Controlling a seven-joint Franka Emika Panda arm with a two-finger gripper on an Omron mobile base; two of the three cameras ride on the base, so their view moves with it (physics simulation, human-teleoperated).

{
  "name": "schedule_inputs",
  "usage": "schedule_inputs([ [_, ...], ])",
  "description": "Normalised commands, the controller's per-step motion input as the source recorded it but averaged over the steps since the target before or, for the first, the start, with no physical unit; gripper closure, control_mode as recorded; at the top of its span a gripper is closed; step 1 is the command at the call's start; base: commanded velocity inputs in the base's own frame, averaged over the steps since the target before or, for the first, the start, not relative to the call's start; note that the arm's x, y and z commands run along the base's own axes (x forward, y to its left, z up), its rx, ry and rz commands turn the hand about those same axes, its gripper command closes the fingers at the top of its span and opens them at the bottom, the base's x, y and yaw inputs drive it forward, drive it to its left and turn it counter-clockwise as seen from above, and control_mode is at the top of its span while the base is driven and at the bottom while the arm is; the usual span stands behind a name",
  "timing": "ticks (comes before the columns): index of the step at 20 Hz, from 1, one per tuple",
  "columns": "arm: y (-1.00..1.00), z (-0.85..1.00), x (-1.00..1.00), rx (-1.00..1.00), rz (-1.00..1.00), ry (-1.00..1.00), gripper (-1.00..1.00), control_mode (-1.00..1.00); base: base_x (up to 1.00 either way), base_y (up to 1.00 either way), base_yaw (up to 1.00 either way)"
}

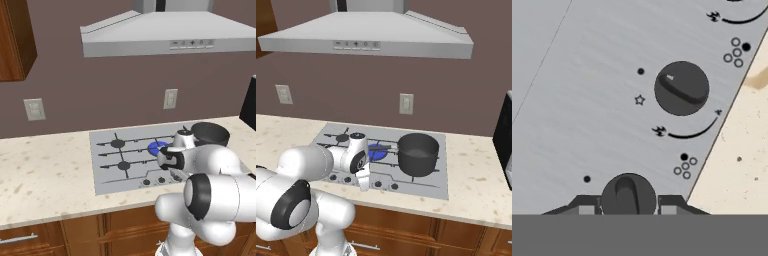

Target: Turn off the center burner of the stove.

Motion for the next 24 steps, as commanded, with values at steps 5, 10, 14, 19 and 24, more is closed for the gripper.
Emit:
schedule_inputs([
  [5,0.00,-0.03,-0.21,0.00,-0.33,-0.02,1.00,-1.00,0.00,0.00,0.00],
  [10,0.00,0.00,-0.01,0.00,-0.33,-0.01,1.00,-1.00,0.00,0.00,0.00],
  [14,0.00,0.00,0.00,-0.01,-0.34,-0.03,1.00,-1.00,0.00,0.00,0.00],
  [19,0.00,-0.05,-0.02,-0.04,-0.37,-0.02,1.00,-1.00,0.00,0.00,0.00],
  [24,-0.05,-0.02,0.00,-0.03,-0.40,0.00,1.00,-1.00,0.00,0.00,0.00],
])
